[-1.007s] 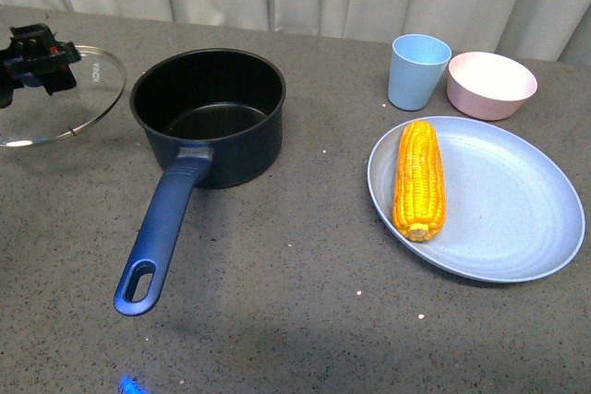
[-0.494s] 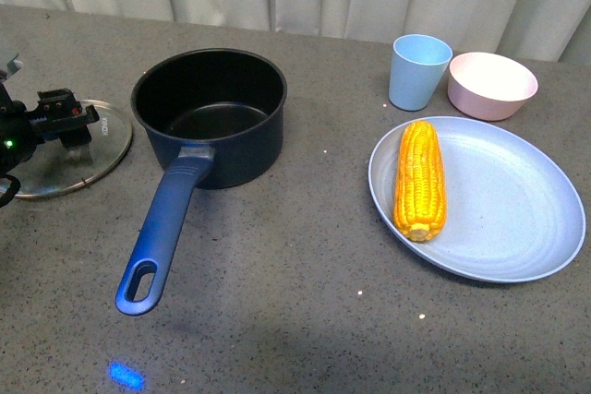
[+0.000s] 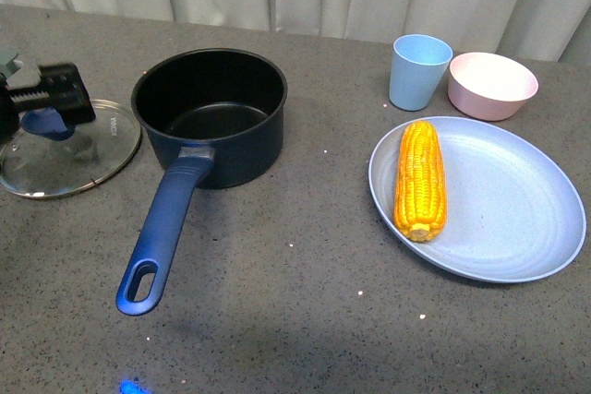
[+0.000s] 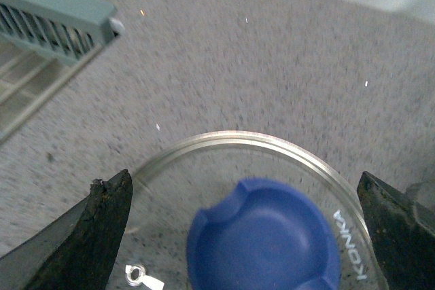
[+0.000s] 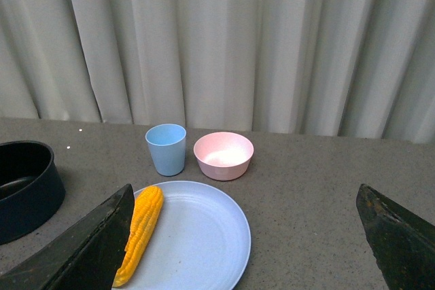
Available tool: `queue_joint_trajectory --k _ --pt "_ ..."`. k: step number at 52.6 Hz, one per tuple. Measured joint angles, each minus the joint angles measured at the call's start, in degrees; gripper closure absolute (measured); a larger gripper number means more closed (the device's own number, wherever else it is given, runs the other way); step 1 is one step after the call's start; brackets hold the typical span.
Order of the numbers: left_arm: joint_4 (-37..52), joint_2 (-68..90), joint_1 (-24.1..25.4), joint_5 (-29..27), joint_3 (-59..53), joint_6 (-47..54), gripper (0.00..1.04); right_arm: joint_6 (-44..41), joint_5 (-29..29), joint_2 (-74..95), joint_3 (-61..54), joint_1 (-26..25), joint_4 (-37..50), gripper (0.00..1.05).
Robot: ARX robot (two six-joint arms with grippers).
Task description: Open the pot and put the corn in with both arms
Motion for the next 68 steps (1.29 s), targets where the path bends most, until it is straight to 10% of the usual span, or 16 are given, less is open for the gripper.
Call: queue_joint_trajectory --k 8,13,31,68 --pt "1.6 -14.7 0.1 -0.6 -8.9 -0.5 0.09 0.0 0.0 0.0 0.0 0.0 0.0 0.09" --pt "11.7 -23.8 0.0 11.5 -21.1 2.8 0.34 0.0 0.0 0.0 0.0 0.0 0.0 0.09" --pt "6.9 -45.3 -4.1 8.5 -37.2 4.4 1.01 0.0 0.0 0.0 0.0 0.0 0.0 0.09" --pt "-30.3 -92.3 -4.1 8.3 -45.9 4.5 1.01 0.0 0.0 0.0 0.0 0.0 0.0 0.09"
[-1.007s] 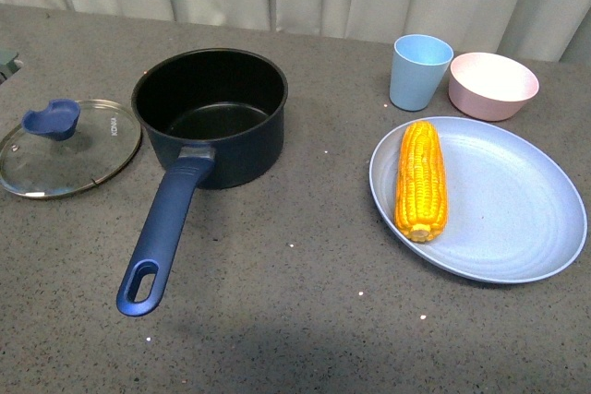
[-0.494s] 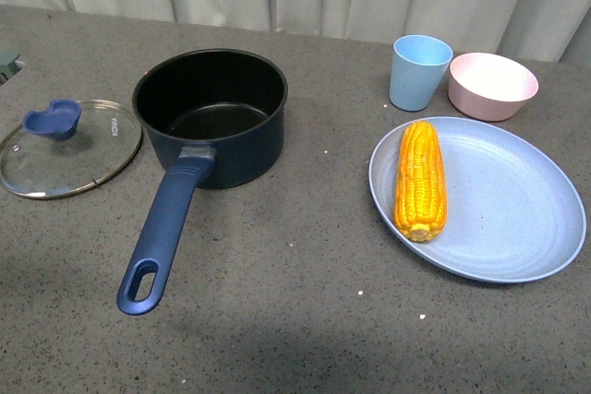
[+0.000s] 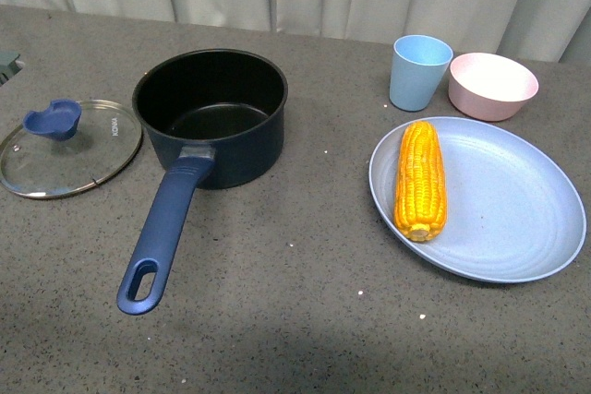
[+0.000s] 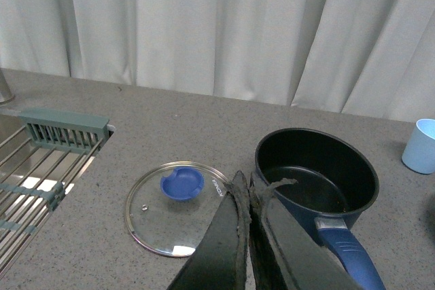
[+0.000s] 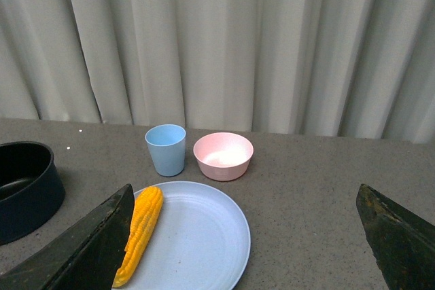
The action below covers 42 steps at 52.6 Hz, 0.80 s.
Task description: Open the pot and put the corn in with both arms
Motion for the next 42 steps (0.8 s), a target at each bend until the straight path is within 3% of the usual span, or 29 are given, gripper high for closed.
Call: queue_joint_trajectory --k 42 --pt "-21.0 -22.3 0.0 0.0 0.0 0.0 1.01 0.0 0.0 0.0 0.0 0.0 0.0 0.09"
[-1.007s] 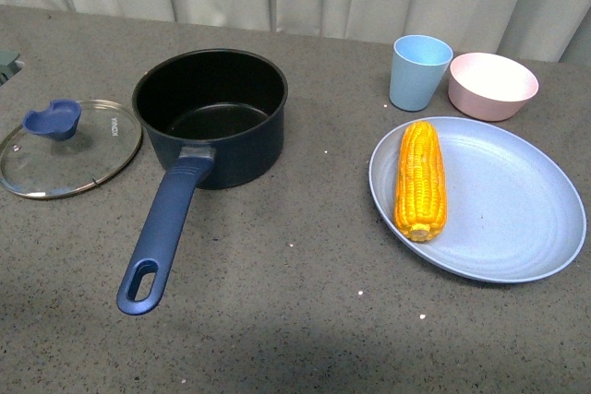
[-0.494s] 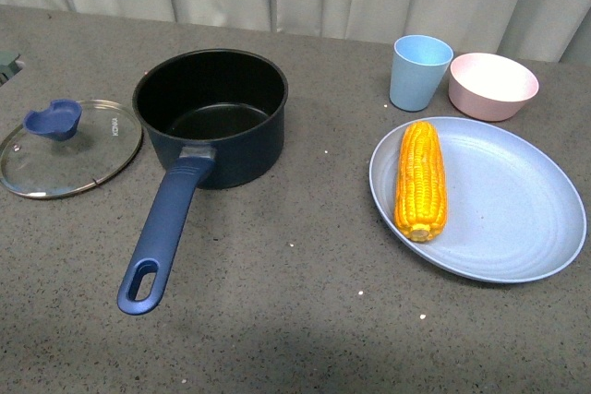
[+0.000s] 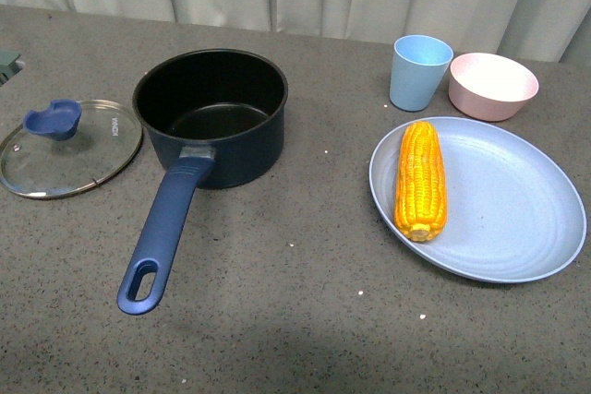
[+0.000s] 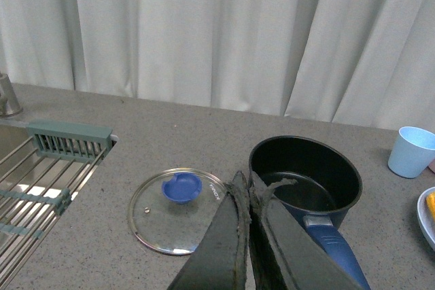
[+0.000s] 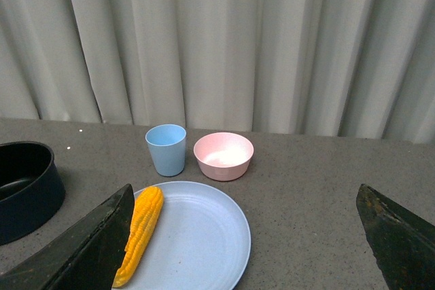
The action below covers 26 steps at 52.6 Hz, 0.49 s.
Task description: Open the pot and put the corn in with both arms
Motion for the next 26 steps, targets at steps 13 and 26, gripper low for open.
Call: queue_joint_trajectory --k 13,26 --pt "-4.2 -4.1 0.0 0.0 0.0 0.0 1.01 0.0 0.0 0.0 0.0 0.0 0.0 0.09" --pt "-15.4 -15.0 0.0 0.0 0.0 0.0 1.01 0.0 0.0 0.0 0.0 0.0 0.0 0.09"
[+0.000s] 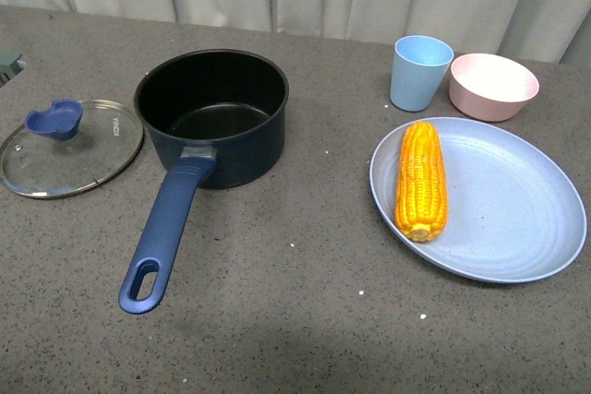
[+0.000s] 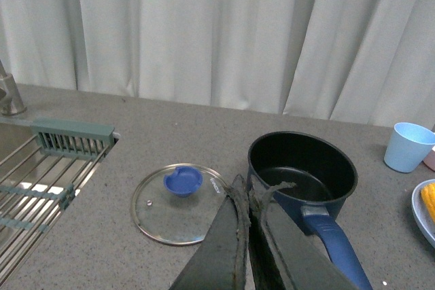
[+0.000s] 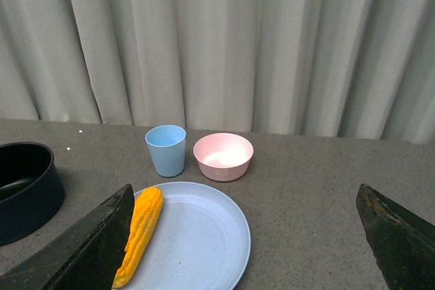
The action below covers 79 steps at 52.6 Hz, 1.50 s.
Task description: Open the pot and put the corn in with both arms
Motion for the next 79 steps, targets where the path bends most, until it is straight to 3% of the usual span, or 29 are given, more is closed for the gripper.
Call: queue_joint_trajectory --k 32,37,46,51,61,79 --pt "-0.2 -0.1 0.0 0.0 0.0 0.0 0.99 0.0 0.0 0.0 0.0 0.0 0.0 0.09" --pt "-0.2 -0.1 0.0 0.0 0.0 0.0 0.83 -3.3 0.2 4.0 1.0 0.5 -1.0 0.09" --pt "-0.2 -0.2 0.0 0.0 0.0 0.0 0.56 -4.5 2.4 30.0 7.0 4.0 13.7 0.09" --pt "-0.2 -0.2 0.0 0.0 0.0 0.0 0.37 -1.7 2.7 48.7 13.8 5.4 19.9 0.09" --pt "-0.2 -0.2 0.0 0.0 0.0 0.0 0.06 4.7 3.6 76.1 26.4 8.0 17.6 0.09" --pt "-0.2 -0.2 0.0 0.0 0.0 0.1 0.06 13.7 4.0 102.5 43.7 13.4 9.6 0.09"
